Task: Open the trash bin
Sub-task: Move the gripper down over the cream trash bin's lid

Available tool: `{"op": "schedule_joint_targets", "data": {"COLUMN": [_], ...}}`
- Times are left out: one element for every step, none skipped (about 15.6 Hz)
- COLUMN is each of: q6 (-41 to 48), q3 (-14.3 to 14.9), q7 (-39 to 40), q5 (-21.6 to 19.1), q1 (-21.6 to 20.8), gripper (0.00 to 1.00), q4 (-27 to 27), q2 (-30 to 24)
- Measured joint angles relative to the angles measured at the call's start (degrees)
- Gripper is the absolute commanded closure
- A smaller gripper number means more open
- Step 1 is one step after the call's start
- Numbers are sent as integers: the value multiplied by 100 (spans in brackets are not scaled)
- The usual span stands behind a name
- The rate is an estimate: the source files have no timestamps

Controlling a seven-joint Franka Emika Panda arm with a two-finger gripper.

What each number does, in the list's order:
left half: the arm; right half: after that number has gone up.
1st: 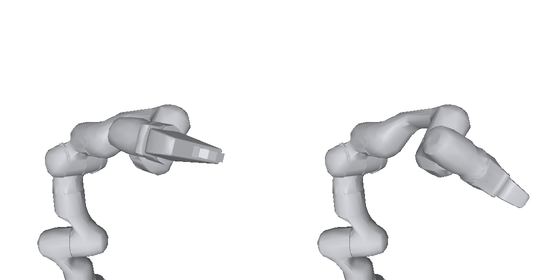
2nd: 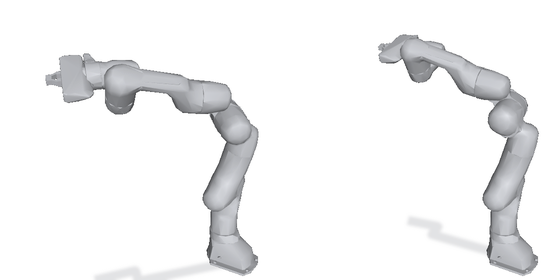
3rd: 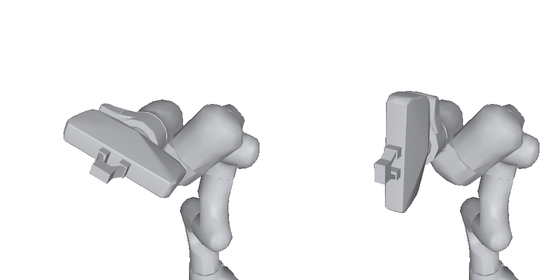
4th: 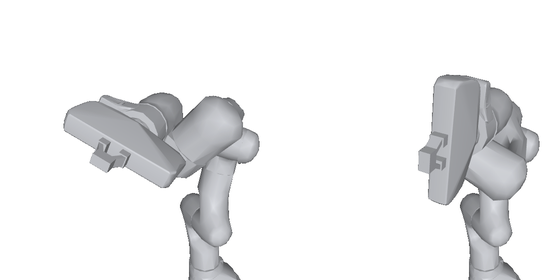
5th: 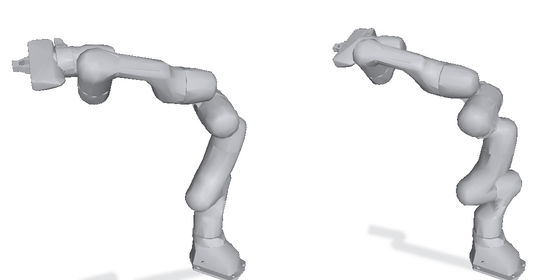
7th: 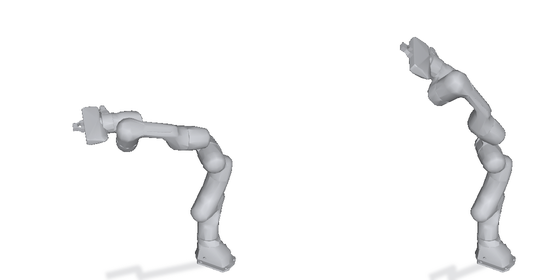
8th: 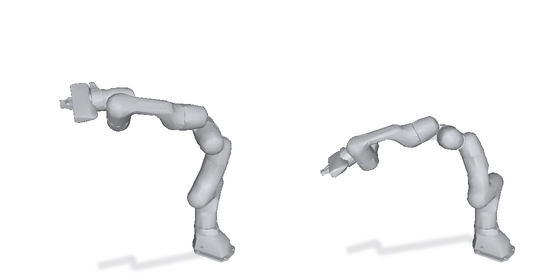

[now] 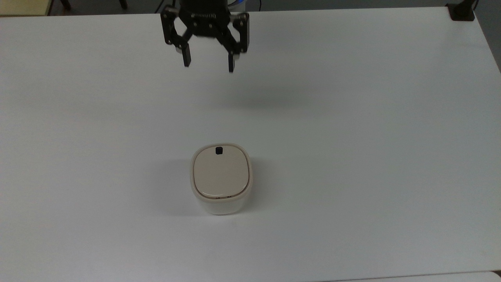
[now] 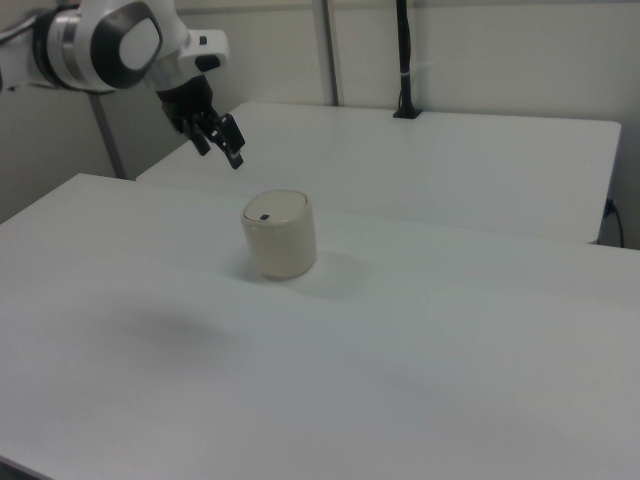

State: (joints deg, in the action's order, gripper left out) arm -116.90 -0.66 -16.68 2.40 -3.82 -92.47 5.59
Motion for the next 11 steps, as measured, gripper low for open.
{"op": "schedule_joint_targets", "data": {"q6": [-186, -349, -509, -628, -748, -862, -987, -1116, -1258, -1420, -1577], "q3": [-22, -37, -50, -59, -63, -63, -56, -45, -33, -26, -22], "q7": [-585, -1202, -1810, -2270, -2704, -3015, -3283, -3511, -3719, -3922, -4114], "q5": [182, 328, 412, 450, 467, 470, 471, 475, 514, 614, 743], "q1": [-53, -111, -163, -192, -207, -208, -205, -199, -188, -175, -168], "gripper": [72, 87, 98, 100, 100, 100, 100, 100, 100, 100, 100], "q4": [0, 2, 11, 20, 28, 33, 36, 38, 38, 40, 43], "q2": [107, 216, 321, 403, 488, 560, 640, 727, 829, 939, 1049]}}
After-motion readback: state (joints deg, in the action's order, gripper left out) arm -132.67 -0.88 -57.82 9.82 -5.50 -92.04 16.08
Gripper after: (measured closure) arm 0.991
